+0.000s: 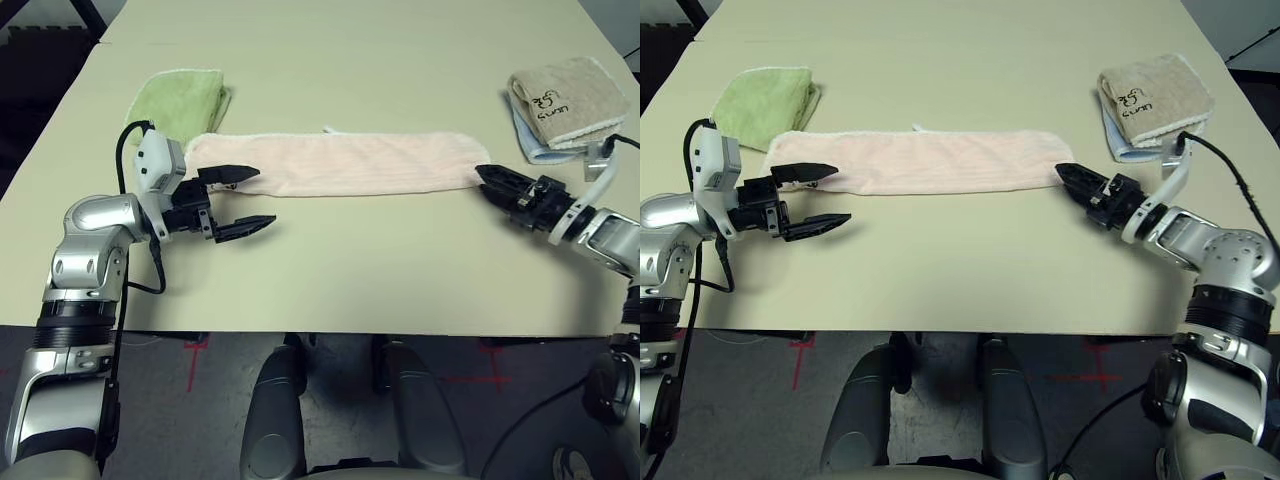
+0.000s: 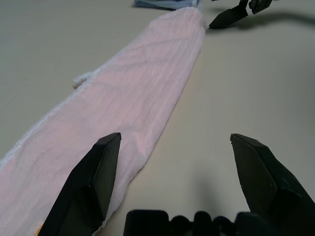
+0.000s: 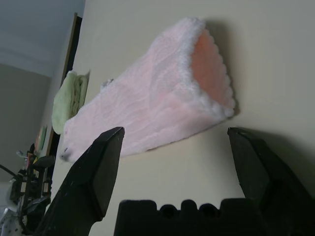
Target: Fold the towel and set it aside.
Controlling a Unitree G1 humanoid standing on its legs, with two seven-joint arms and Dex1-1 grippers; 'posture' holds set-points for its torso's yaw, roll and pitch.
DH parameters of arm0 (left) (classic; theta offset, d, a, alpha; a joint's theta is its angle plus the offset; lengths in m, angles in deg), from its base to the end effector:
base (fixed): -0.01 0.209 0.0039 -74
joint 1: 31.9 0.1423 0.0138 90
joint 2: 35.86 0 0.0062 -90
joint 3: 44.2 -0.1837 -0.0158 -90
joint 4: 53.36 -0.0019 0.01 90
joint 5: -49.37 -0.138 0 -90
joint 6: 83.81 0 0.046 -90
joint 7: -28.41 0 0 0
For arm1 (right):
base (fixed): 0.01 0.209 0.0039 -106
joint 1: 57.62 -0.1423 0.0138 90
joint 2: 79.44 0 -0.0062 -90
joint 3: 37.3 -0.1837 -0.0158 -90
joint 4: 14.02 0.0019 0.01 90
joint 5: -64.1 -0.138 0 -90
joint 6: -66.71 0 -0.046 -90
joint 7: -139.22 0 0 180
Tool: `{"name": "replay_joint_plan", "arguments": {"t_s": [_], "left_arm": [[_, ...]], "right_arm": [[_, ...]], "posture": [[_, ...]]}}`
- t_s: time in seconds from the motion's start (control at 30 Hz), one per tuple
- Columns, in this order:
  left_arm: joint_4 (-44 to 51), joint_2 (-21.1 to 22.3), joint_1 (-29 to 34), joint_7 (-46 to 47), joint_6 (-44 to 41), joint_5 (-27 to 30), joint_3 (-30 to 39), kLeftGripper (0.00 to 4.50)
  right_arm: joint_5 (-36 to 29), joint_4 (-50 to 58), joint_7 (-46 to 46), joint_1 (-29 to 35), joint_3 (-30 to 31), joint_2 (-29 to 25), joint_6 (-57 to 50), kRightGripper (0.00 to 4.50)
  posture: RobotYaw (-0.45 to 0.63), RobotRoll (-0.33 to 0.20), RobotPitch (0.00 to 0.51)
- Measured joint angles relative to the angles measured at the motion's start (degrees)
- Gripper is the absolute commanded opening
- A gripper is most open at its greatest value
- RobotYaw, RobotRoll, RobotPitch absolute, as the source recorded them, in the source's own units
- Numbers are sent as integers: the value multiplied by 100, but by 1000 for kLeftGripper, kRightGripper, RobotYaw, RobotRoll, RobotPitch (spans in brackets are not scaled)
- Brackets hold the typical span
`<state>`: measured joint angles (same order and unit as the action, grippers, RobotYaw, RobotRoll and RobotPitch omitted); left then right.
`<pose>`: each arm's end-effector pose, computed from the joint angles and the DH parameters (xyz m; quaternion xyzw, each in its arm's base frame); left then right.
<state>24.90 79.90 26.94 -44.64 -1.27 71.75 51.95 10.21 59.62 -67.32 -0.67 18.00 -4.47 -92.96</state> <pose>0.2790 0.2818 0.2013 0.1911 -0.0397 -0.5230 0.8297 0.2611 -0.2992 0.1603 0.3924 0.1456 0.2521 0.8725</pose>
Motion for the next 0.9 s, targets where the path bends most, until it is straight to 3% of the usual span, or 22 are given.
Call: {"name": "replay_joint_plan", "arguments": {"t_s": [0.3, 0.5, 0.9], "left_arm": [[-15, -20, -99, -5, 0, 0, -37, 4500], [-11, -18, -92, 0, 0, 0, -37, 4500], [15, -21, -64, 9, -40, 1, -46, 4500]], "right_arm": [[-167, 41, 261, -16, -10, -59, -156, 4471], [-406, 41, 675, -15, -413, -69, -557, 4471], [-269, -232, 1137, -540, -299, 494, 84, 4471]], "posture": [[-91, 0, 257], [-94, 0, 260], [-94, 0, 261]]}}
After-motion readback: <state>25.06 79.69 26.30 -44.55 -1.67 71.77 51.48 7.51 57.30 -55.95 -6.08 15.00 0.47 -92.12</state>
